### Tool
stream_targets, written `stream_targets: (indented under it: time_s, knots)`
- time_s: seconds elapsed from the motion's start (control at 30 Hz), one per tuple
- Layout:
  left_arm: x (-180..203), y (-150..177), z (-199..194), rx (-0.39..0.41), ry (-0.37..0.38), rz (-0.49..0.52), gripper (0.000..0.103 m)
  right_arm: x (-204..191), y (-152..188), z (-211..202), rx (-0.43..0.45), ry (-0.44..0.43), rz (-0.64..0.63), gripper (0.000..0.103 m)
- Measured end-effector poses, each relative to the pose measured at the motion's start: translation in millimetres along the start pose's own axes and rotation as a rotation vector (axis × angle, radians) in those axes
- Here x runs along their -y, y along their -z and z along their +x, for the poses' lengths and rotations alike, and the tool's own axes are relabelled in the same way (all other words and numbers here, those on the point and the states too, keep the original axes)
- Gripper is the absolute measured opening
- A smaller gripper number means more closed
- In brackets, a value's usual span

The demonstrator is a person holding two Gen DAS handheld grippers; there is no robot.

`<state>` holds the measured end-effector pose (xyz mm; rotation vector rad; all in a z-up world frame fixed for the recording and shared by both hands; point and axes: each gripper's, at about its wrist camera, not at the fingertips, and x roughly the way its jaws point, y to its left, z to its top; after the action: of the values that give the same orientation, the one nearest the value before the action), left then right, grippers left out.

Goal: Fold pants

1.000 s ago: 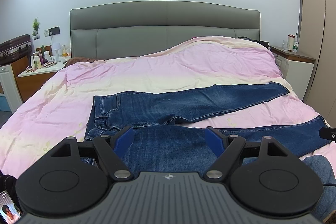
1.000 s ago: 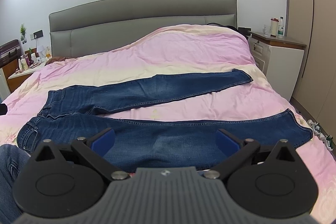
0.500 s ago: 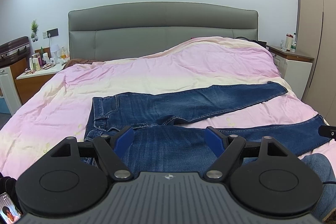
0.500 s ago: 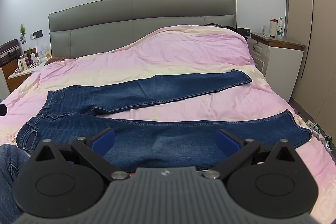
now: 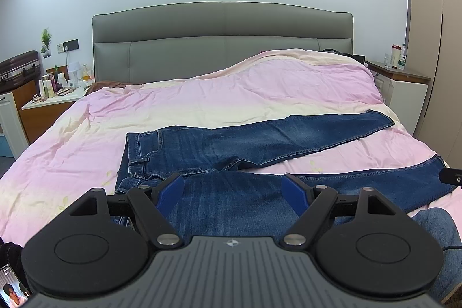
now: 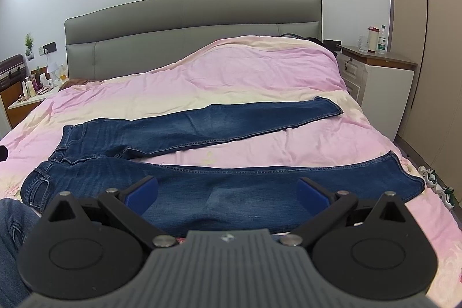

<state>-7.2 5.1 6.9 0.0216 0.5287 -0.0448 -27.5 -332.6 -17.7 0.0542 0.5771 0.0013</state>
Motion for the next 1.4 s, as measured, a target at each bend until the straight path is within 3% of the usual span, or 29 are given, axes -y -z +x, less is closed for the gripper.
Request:
stream_targets:
  time_s: [0.3, 0.43, 0.53, 0.63, 0.73, 0.8, 0.9, 0.97, 1.13, 1.3, 1.4]
  knots:
    - [-4.4, 3.4, 9.7, -0.033, 0.019, 0.019, 0.091, 2.0, 0.6, -1.1, 0.004, 0.004, -0.003, 0.098]
    - [-10.6, 4.3, 18.9, -0.067, 0.05, 0.105, 0.086, 4.3, -0.3, 2.8, 0.009, -0.002, -0.014, 0.098]
    - [-16.9, 3.9, 27.4, -0.098, 0.086, 0.206, 0.085, 13.1, -0.5, 5.3, 0.044, -0.063, -0.039, 0.098]
    - [-25.9, 1.3, 38.8, -0.123, 0.067, 0.288, 0.083, 26.9, -6.6, 17.4, 0.027, -0.061, -0.075, 0.097]
    - [-41.6, -2.6, 55.0, -0.161, 0.064, 0.328, 0.08, 46.3, -12.8, 34.1, 0.003, -0.024, -0.122, 0.083]
    - [-56.9, -8.4, 71.5, -0.191, 0.058, 0.335, 0.079, 63.4, -17.5, 49.8, -0.037, 0.008, -0.132, 0.082]
    - [-85.3, -17.6, 104.8, -0.234, 0.037, 0.292, 0.076, 92.4, -22.6, 75.1, -0.083, 0.042, -0.107, 0.077]
    - [-106.1, -21.7, 130.9, -0.265, 0.034, 0.246, 0.075, 108.8, -23.2, 95.6, -0.103, 0.051, -0.098, 0.067]
    - [-135.1, -11.0, 191.1, -0.374, 0.041, 0.333, 0.073, 137.3, -15.3, 149.4, -0.142, 0.084, -0.172, 0.063]
    - [-142.6, 15.8, 239.2, -0.578, 0.128, 0.4, 0.062, 172.9, 4.6, 196.3, -0.241, 0.09, -0.226, 0.063]
    - [-142.6, 35.0, 260.7, -0.689, 0.141, 0.45, 0.055, 191.9, 19.9, 217.8, -0.318, 0.118, -0.259, 0.053]
